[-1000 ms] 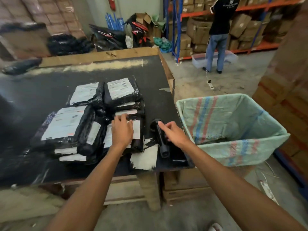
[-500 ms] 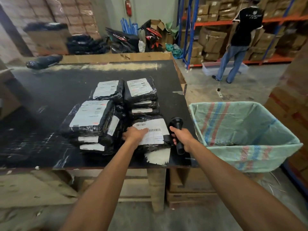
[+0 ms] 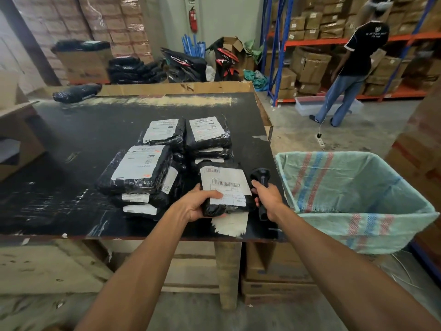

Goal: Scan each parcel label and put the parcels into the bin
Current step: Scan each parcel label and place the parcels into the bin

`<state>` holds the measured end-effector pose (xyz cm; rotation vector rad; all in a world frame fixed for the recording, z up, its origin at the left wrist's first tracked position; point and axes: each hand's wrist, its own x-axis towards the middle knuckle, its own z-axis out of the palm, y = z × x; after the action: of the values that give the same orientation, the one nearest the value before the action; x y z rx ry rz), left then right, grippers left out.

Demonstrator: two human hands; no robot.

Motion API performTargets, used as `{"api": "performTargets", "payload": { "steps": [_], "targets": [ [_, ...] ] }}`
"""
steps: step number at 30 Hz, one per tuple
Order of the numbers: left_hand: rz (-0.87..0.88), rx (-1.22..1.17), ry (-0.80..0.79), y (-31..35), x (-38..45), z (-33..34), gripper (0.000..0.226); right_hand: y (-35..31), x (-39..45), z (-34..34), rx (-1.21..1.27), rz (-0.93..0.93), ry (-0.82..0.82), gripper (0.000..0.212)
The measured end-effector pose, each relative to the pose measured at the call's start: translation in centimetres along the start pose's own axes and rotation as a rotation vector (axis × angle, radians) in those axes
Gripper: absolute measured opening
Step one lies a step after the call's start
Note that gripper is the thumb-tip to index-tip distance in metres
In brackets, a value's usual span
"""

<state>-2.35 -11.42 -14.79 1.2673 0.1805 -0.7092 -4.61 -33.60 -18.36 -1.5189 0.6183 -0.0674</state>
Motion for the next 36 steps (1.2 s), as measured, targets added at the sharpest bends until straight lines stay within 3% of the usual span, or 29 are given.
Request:
{"api": "performTargets", "payload": {
  "steps": [5, 8, 14, 18, 26, 30, 36],
  "targets": [
    [0.258, 0.002, 0.059, 0.5, 1.0, 1.4, 0.059, -2.2, -2.4, -0.6, 0.203, -0.263, -0.094, 0.024],
    [0.384, 0.053, 0.089, 1.9, 1.6, 2.4, 0.063, -3.5, -3.9, -0.8, 0.132, -0.425, -0.226, 0.005],
    [0.575, 0.084, 0.153, 2.9, 2.4, 4.6, 0.067, -4.7, -6.4, -0.4, -0.046, -0.560, -0.392, 0.011],
    [0.603, 0.052, 0.153, 3.0, 2.7, 5.1, 0.074, -4.8, -6.7, -1.1, -0.082, -0.583, -0.378, 0.014],
    [0.678, 0.070, 0.183, 2.7, 2.8, 5.8, 0.062, -5.1, -6.6, -1.9, -0.070, -0.609, -0.361, 0.025],
    [0.705, 0.078, 0.207, 2.8, 2.9, 5.9, 0.062, -5.1, -6.7, -2.1, -0.073, -0.602, -0.367, 0.019],
    [0.717, 0.070, 0.206, 2.9, 3.0, 5.8, 0.064, -5.2, -6.6, -1.9, -0.076, -0.605, -0.362, 0.029]
  ]
}}
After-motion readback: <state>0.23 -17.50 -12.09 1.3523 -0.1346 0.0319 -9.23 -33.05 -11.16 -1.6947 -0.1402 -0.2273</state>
